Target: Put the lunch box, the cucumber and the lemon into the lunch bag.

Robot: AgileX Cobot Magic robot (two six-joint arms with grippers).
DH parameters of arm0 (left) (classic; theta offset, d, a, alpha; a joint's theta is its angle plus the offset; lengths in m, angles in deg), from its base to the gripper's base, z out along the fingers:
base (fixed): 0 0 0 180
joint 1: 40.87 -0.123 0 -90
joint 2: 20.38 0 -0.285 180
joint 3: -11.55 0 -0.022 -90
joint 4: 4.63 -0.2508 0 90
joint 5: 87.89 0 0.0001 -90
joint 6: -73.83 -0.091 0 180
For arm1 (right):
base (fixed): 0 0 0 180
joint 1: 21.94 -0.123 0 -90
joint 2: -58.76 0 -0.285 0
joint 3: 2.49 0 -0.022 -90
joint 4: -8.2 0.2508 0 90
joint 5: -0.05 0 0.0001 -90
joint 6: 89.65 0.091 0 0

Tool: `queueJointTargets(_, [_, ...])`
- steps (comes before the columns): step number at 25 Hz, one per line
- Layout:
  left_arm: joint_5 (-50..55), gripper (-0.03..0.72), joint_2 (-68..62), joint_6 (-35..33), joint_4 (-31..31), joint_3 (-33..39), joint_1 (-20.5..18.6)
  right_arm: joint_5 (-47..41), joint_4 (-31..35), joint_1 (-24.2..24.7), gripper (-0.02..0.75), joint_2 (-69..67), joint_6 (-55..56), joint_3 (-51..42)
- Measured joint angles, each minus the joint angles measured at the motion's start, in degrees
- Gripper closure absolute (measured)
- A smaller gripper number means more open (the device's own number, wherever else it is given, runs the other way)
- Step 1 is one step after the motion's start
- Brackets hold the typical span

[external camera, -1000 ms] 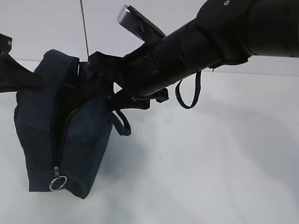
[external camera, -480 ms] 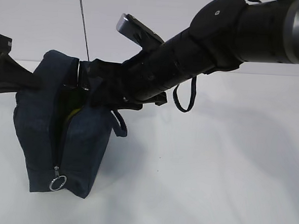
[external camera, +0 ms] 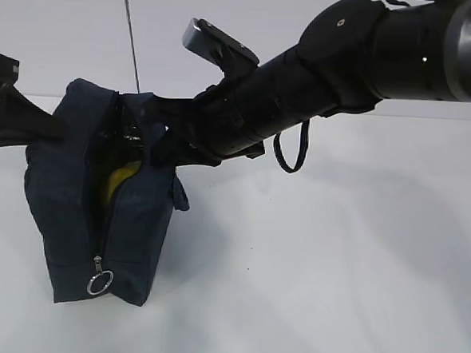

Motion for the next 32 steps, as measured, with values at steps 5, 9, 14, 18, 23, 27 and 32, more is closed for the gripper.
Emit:
queueJointTargets(5, [0.0,0.693,0.0,0.0,1.2,0.0,0.0,-0.16,-1.31,0.0,0.715,0.12,-0.43,0.0])
queueJointTargets(9, [-0.13,0.693,0.0,0.0,1.34,0.0,0.32,-0.39,-4.27,0.0,0.715,0.92,0.22,0.0])
queueJointTargets(14, [-4.08,0.693,0.67,0.0,0.88,0.0,5.29,-1.11,-10.39,0.0,0.715,1.68,5.02,0.0])
queueJointTargets(18, [-7.26,0.693,1.82,0.0,0.8,0.0,10.17,-2.08,-16.97,0.0,0.715,3.39,9.69,0.0])
queueJointTargets(23, [-8.46,0.693,1.82,0.09,1.13,0.0,11.8,-4.2,-28.83,0.0,0.716,6.67,18.02,0.0])
queueJointTargets(27, [-8.68,0.693,1.82,0.22,1.12,0.0,11.93,-6.09,-33.66,0.0,0.716,9.1,21.81,0.0])
queueJointTargets(32, [-9.27,0.693,1.82,0.54,1.25,0.0,14.41,-6.66,-34.55,0.0,0.716,10.73,23.21,-3.26])
